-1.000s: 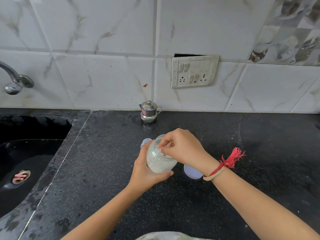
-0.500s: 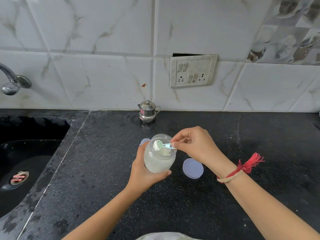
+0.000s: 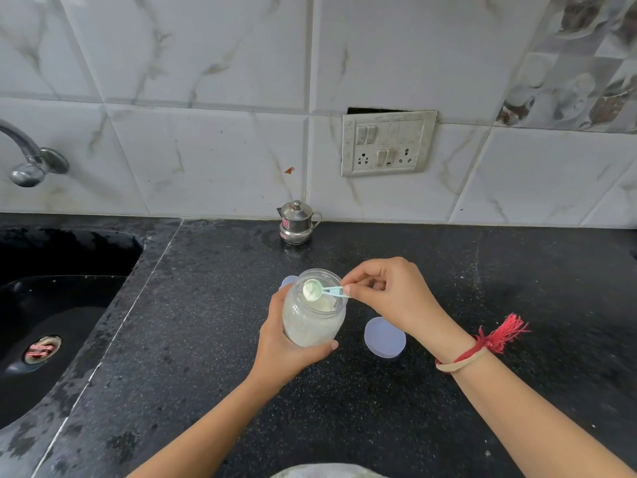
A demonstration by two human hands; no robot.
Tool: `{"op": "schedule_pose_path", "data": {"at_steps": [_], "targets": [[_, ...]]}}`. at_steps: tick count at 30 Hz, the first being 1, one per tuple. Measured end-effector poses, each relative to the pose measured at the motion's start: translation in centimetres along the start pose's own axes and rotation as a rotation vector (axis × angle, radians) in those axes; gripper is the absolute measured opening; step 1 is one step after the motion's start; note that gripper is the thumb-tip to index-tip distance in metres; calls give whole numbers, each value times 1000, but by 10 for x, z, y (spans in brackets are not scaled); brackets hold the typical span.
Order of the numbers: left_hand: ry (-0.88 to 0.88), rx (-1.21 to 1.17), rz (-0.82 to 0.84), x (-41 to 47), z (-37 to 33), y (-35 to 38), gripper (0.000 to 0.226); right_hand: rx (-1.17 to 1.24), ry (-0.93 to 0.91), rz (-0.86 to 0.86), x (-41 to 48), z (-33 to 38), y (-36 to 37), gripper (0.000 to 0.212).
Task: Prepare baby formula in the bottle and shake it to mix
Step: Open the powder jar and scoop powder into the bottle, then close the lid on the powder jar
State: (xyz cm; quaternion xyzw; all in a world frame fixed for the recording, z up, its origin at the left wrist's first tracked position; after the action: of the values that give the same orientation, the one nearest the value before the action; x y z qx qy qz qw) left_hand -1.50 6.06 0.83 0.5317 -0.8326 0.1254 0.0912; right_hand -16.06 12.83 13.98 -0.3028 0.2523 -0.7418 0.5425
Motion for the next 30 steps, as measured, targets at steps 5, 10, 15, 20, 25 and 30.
{"op": "schedule_pose_path", "data": {"at_steps": [5, 10, 15, 20, 25, 30], "targets": [[-2, -3, -42, -5, 2, -12, 99, 435, 234, 104, 8, -28, 13, 12], [-32, 6, -112, -17, 10, -36, 98, 630, 345, 53, 24, -51, 17, 13], [-66, 17, -186, -29, 22, -62, 98, 507, 378, -27, 46, -67, 31, 10], [-78, 42, -252, -36, 29, -85, 99, 400, 345, -29, 57, -73, 58, 9], [-93, 68, -277, -41, 36, -97, 99, 152, 248, -39, 64, -72, 67, 14], [-85, 76, -272, -38, 33, -95, 96, -16, 101, -74, 61, -61, 70, 10]]}}
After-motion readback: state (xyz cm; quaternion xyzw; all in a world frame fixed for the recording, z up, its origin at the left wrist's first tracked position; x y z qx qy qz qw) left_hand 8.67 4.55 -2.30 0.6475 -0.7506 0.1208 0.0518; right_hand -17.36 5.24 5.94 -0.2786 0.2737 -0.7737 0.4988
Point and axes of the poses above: each hand's wrist, its own x-axis towards the middle knuckle, its own y-axis out of the palm, z = x × y, the point moved 10 cm from there along x, towards the middle knuckle, and after that the axes turned 3 degrees about -x, right-handed, at the moved point
